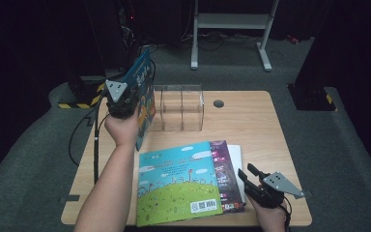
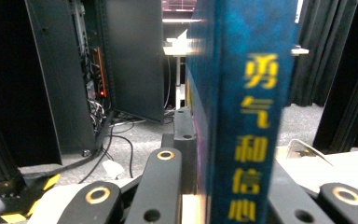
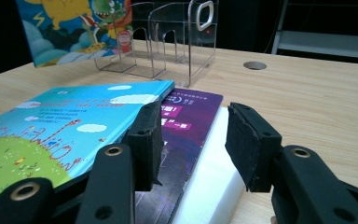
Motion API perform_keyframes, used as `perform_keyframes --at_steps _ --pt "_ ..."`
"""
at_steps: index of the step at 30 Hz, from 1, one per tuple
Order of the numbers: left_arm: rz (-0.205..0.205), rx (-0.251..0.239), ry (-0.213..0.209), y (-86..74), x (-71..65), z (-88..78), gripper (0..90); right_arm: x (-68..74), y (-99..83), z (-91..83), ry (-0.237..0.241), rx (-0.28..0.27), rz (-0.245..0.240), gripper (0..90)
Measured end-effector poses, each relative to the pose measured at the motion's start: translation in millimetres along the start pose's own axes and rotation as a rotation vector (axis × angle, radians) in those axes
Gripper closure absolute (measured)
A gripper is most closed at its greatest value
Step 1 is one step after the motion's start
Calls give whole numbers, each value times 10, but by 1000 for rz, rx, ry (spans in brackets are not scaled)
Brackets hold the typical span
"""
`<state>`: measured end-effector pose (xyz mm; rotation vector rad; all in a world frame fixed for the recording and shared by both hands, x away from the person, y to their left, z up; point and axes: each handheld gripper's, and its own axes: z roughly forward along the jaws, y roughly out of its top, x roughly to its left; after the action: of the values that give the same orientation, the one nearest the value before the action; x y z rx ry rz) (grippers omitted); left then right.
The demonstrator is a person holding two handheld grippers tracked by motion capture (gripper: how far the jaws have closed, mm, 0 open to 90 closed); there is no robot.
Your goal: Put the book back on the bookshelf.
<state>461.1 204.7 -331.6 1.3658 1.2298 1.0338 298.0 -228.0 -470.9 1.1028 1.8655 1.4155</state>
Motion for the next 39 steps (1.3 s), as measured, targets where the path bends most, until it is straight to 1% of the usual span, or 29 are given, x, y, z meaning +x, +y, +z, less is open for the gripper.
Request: perform_keyframes --at_steps 3,4,6,10,15,17,18,21,22,23,24,26,27,28,31,32,33,35,36,39 --pt "2 -3 4 -19 -18 47 831 1 -5 1 2 1 4 555" --pt "13 -7 10 -32 -34 90 832 -3 -7 -3 2 2 6 556" --pt "15 -9 13 -37 -36 109 831 -4 -7 -4 2 2 7 555" --pt "-2 -17 16 -54 -21 186 831 -6 -6 -2 3 2 3 556" --pt "0 -22 29 -93 -11 229 831 -1 -11 -1 7 6 6 556" --pt "-3 -18 32 -120 -1 247 831 7 -11 -1 3 7 2 557" --pt "-10 -24 29 -151 6 249 831 13 -11 6 2 9 -9 559" --pt "-16 -31 27 -183 9 234 830 17 -11 9 4 12 -11 558" --pt "-12 -35 24 -196 8 223 831 21 -12 12 6 13 -10 558" --pt "-1 -33 16 -210 2 201 829 27 -14 17 8 14 -7 558" --pt "-1 -33 16 -210 2 201 829 29 -15 18 9 14 -7 558" --pt "17 -21 1 -229 -18 157 827 36 -15 19 9 14 -12 557" --pt "23 -17 0 -238 -27 139 826 41 -13 17 8 17 -12 557" --pt "23 -17 0 -238 -27 139 826 41 -13 17 8 17 -12 557" --pt "20 1 0 -284 -37 54 822 58 -4 16 15 12 -16 556" --pt "20 1 0 -284 -37 54 821 58 -4 16 15 12 -16 556" --pt "17 14 -3 -299 -27 14 819 66 -1 12 17 12 -17 556" --pt "16 19 -9 -309 -24 -7 817 71 -1 9 18 15 -17 556" --pt "25 30 -13 -319 -24 -37 814 79 -4 8 19 14 -24 556" --pt "23 35 -14 -334 -12 -66 813 88 -5 8 22 15 -23 556"
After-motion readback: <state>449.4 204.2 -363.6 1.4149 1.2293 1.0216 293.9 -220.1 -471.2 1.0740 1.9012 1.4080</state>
